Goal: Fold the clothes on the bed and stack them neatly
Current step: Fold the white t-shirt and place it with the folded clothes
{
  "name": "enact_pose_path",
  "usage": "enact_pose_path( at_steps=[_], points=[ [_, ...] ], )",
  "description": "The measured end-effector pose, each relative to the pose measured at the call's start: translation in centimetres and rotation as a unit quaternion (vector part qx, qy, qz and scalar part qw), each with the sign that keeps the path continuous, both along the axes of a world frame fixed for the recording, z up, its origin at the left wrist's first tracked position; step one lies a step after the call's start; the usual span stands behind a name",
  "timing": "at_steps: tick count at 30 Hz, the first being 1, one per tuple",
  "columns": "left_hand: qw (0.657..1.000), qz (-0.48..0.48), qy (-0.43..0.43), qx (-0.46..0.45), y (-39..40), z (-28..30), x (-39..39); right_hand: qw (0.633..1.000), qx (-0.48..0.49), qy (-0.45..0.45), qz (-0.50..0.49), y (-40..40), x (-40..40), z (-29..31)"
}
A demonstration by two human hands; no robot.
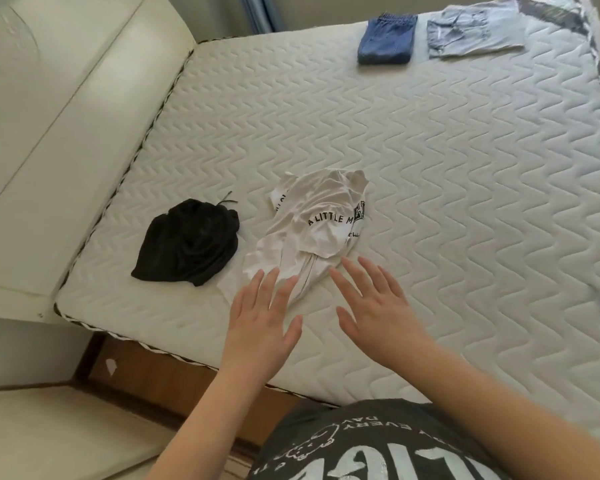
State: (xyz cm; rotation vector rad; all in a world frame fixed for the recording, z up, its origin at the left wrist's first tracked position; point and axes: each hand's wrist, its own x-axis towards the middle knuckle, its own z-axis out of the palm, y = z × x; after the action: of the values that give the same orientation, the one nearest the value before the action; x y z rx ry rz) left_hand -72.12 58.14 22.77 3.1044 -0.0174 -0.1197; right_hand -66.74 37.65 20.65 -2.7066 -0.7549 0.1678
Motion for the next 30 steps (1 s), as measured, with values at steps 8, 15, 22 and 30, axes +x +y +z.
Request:
enact_pose_path(
  at_steps=[8, 15, 22, 30],
  points=[
    [0.999, 0.013, 0.027, -0.039, 10.0, -4.4, -0.2, 0.996, -0.045, 0.071, 0.011, 7.6, 0.8, -3.8],
    [0.994, -0.044, 0.079, -0.058, 23.7, -10.0, 0.8, 0.992, -0.077, 0.098, -0.028, 23.3, 1.1, -8.5],
    [0.981, -0.128, 0.135, -0.047, 32.7, -14.3, 2.1, 0.977, -0.111, 0.170, -0.058, 31.2, 0.2, -12.0],
    [0.957, -0.157, 0.242, -0.021, 34.0, -20.8, 3.6, 0.944, -0.151, 0.276, -0.097, 31.2, -1.7, -18.8]
  ],
)
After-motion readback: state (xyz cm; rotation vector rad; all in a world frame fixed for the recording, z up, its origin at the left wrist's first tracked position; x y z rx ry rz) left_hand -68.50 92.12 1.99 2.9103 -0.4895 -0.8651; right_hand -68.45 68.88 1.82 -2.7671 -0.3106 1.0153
